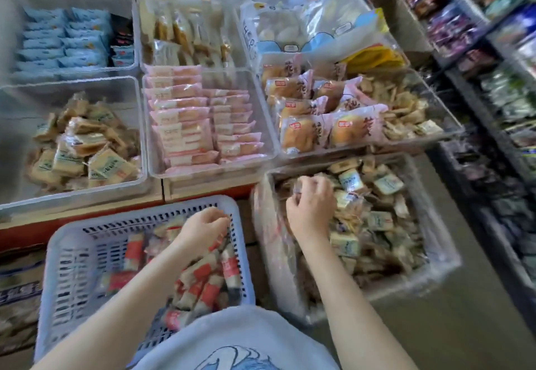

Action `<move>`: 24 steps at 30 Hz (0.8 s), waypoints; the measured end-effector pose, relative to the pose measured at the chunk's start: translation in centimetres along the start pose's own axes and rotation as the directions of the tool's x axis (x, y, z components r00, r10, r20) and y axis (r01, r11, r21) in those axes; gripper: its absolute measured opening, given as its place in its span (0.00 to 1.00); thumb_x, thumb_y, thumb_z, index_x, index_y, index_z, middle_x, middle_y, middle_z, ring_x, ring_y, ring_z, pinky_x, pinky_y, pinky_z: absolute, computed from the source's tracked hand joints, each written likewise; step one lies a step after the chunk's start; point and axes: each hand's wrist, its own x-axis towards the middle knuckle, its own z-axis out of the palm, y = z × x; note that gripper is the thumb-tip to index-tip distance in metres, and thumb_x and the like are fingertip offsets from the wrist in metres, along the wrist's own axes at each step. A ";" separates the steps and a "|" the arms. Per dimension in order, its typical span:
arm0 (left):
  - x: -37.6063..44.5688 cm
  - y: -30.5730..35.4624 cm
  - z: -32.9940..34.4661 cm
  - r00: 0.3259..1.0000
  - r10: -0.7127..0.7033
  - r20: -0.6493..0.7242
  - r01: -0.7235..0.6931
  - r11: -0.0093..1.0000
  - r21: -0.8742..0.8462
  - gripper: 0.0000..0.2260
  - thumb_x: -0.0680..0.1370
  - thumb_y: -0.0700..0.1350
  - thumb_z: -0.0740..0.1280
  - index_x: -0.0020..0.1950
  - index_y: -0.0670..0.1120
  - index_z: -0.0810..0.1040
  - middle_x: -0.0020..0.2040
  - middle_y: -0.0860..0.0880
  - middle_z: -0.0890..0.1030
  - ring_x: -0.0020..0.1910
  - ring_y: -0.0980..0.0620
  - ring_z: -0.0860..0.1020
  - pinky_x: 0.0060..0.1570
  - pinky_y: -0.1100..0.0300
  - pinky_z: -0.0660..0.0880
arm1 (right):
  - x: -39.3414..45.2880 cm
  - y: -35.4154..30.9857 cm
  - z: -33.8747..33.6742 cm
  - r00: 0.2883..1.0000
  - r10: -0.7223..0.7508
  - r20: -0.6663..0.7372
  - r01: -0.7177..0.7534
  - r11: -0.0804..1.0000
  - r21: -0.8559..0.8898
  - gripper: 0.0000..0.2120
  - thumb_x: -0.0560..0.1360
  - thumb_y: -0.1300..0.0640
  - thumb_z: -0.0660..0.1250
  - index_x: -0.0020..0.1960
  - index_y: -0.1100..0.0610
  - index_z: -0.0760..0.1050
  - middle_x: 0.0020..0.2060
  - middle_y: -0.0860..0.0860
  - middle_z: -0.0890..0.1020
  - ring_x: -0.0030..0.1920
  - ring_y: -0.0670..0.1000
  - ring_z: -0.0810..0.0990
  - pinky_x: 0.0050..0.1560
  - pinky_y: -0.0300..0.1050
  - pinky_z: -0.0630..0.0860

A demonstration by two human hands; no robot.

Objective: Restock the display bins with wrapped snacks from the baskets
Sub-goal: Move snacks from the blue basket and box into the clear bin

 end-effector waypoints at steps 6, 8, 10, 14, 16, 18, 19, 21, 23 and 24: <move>-0.1 5.3 5.4 0.988 0.080 0.134 -0.078 0.997 -0.015 0.07 0.83 0.45 0.63 0.55 0.51 0.80 0.46 0.51 0.84 0.41 0.53 0.84 0.41 0.60 0.78 | 0.5 12.2 -2.0 0.922 0.259 0.289 -0.169 0.938 -0.302 0.33 0.76 0.52 0.70 0.77 0.48 0.61 0.72 0.58 0.66 0.73 0.60 0.63 0.69 0.58 0.67; 0.0 6.3 6.5 0.983 0.094 0.160 -0.091 0.995 -0.032 0.07 0.83 0.45 0.63 0.55 0.49 0.80 0.45 0.50 0.85 0.41 0.52 0.84 0.41 0.61 0.77 | 0.3 13.3 -2.0 0.939 0.190 0.288 -0.117 0.961 -0.251 0.30 0.76 0.53 0.70 0.75 0.47 0.63 0.67 0.56 0.70 0.67 0.58 0.68 0.64 0.55 0.71; 0.1 7.1 7.3 0.978 0.106 0.179 -0.103 0.994 -0.026 0.07 0.82 0.45 0.63 0.55 0.48 0.81 0.44 0.49 0.85 0.40 0.52 0.84 0.40 0.62 0.75 | 0.4 13.0 -2.5 0.937 0.179 0.299 -0.151 0.982 -0.114 0.25 0.77 0.48 0.69 0.72 0.47 0.69 0.61 0.53 0.74 0.61 0.57 0.72 0.61 0.54 0.71; 0.0 8.1 8.3 0.978 0.126 0.165 -0.112 0.989 -0.092 0.05 0.81 0.44 0.65 0.53 0.52 0.80 0.47 0.48 0.85 0.42 0.54 0.84 0.43 0.60 0.78 | -0.9 11.3 -4.1 0.783 0.333 0.526 -0.574 0.713 0.403 0.18 0.75 0.45 0.71 0.62 0.49 0.76 0.51 0.43 0.78 0.55 0.49 0.77 0.52 0.47 0.74; -0.2 8.4 8.3 0.977 0.151 0.151 -0.127 0.980 -0.155 0.08 0.79 0.48 0.69 0.59 0.55 0.78 0.52 0.51 0.83 0.47 0.56 0.83 0.45 0.62 0.79 | -2.1 9.7 -4.7 0.620 0.301 0.725 -0.785 0.250 0.567 0.16 0.79 0.48 0.68 0.63 0.54 0.77 0.51 0.50 0.83 0.49 0.51 0.81 0.45 0.45 0.75; -0.5 8.7 8.1 0.970 0.161 0.181 -0.113 0.962 -0.249 0.17 0.78 0.52 0.71 0.66 0.57 0.74 0.56 0.54 0.81 0.53 0.57 0.82 0.50 0.60 0.80 | -3.2 8.2 -5.0 0.531 0.152 0.834 -0.834 -0.082 0.546 0.14 0.82 0.50 0.64 0.63 0.57 0.79 0.50 0.57 0.84 0.46 0.53 0.81 0.41 0.45 0.74; -0.6 8.9 7.9 0.966 0.154 0.210 -0.087 0.951 -0.297 0.19 0.78 0.53 0.71 0.68 0.57 0.73 0.57 0.55 0.81 0.54 0.57 0.81 0.52 0.58 0.80 | -3.5 7.6 -5.1 0.513 0.102 0.853 -0.842 -0.134 0.522 0.14 0.82 0.50 0.62 0.63 0.56 0.79 0.50 0.57 0.85 0.47 0.54 0.81 0.41 0.46 0.74; -0.6 9.2 7.5 0.954 0.117 0.276 -0.011 0.935 -0.355 0.19 0.78 0.53 0.71 0.68 0.57 0.73 0.58 0.53 0.81 0.56 0.56 0.81 0.57 0.53 0.81 | -3.8 6.7 -5.0 0.503 0.050 0.863 -0.853 -0.131 0.505 0.15 0.83 0.50 0.61 0.63 0.56 0.79 0.49 0.57 0.85 0.46 0.53 0.81 0.40 0.45 0.74; -0.4 9.0 7.1 0.942 0.079 0.325 0.059 0.918 -0.393 0.22 0.75 0.56 0.74 0.66 0.56 0.74 0.59 0.49 0.82 0.57 0.51 0.82 0.59 0.48 0.80 | -3.7 6.2 -4.9 0.494 0.036 0.869 -0.862 -0.110 0.495 0.16 0.83 0.49 0.62 0.63 0.57 0.78 0.49 0.58 0.84 0.44 0.52 0.81 0.38 0.44 0.73; -0.3 8.9 6.9 0.937 0.068 0.343 0.081 0.911 -0.404 0.23 0.73 0.57 0.75 0.65 0.55 0.75 0.58 0.47 0.83 0.57 0.48 0.83 0.59 0.47 0.80 | -3.6 6.1 -4.9 0.482 0.034 0.876 -0.869 -0.107 0.483 0.16 0.82 0.49 0.62 0.63 0.58 0.78 0.48 0.58 0.84 0.44 0.52 0.81 0.38 0.44 0.73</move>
